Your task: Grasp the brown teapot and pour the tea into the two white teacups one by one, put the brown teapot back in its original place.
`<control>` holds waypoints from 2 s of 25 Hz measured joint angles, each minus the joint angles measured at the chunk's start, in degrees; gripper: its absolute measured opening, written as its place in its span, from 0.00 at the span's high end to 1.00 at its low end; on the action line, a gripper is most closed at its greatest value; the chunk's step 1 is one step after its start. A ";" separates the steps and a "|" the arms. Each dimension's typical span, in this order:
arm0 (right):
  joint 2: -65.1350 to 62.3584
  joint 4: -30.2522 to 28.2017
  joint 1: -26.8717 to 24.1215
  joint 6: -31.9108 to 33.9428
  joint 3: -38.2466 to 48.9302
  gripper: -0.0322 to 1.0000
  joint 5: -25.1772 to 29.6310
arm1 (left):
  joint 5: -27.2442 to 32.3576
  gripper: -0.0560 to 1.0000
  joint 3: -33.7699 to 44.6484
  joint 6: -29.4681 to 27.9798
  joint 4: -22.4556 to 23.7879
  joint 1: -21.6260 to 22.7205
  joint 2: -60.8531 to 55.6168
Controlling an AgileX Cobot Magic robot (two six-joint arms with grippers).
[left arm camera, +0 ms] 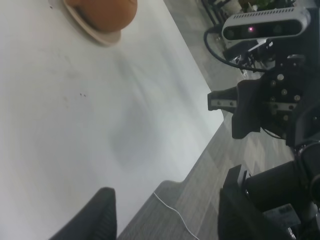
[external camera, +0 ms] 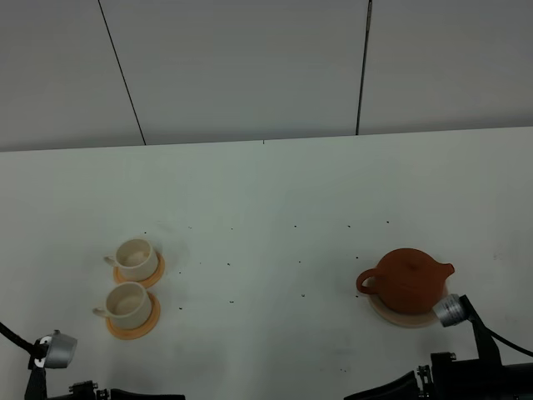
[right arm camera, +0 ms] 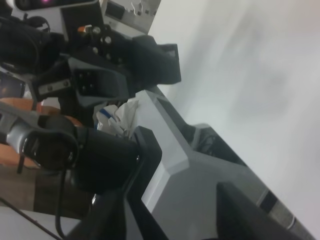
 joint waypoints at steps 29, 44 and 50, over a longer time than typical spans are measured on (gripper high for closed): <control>-2.55 -1.11 0.00 9.38 -13.97 0.57 -15.07 | -5.68 0.48 -17.64 -21.52 2.34 0.00 -21.74; -15.86 -12.48 0.00 23.73 -14.08 0.57 -34.72 | -26.20 0.48 -21.26 -68.99 34.95 0.00 -48.19; -18.76 -23.21 0.00 33.55 -14.08 0.57 -37.12 | -20.46 0.48 -21.26 -87.88 54.07 0.00 -56.22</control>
